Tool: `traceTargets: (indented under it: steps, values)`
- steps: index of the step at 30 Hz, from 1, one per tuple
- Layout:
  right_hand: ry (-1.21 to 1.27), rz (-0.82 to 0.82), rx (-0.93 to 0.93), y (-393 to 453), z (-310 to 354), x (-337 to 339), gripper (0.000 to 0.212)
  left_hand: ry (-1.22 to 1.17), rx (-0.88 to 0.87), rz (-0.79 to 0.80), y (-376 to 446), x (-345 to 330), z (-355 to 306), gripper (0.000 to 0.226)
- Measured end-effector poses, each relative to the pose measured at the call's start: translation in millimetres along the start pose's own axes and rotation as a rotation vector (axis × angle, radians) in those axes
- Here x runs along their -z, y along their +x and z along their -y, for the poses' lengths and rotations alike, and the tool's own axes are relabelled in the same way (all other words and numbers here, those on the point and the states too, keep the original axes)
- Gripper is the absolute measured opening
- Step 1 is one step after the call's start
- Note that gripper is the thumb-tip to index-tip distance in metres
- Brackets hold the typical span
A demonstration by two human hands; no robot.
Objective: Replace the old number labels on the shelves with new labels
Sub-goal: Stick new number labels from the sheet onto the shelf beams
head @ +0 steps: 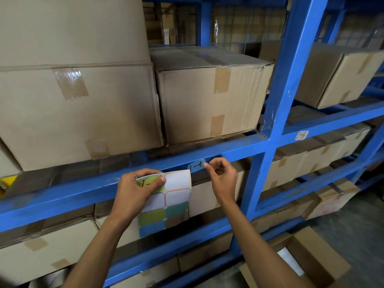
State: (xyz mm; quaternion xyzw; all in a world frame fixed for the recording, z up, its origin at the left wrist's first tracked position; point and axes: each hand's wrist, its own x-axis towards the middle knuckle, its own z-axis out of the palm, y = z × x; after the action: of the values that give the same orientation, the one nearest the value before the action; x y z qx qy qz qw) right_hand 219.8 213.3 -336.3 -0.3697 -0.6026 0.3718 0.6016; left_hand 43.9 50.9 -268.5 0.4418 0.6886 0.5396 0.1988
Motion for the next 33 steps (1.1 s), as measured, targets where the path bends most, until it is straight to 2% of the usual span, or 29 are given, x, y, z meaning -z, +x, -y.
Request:
traceTargets:
  steps: [4,11,17,25,33]
  values:
    - [-0.029,0.003,0.030,-5,-4,-4,0.020,0.002,-0.003,-0.001,0,1,1,0.005]
    - [-0.236,-0.009,0.083,-19,4,-24,0.044,-0.007,-0.009,-0.010,-4,6,2,0.003]
    - [-0.276,-0.057,0.043,-21,14,-32,0.057,-0.005,-0.018,-0.029,-9,13,4,0.005]
    - [-0.152,-0.061,-0.033,-17,16,-30,0.052,0.001,-0.028,-0.028,-14,15,5,0.004]
    - [-0.005,0.005,-0.138,-4,14,-11,0.039,-0.013,-0.014,-0.016,-20,13,-3,0.006]
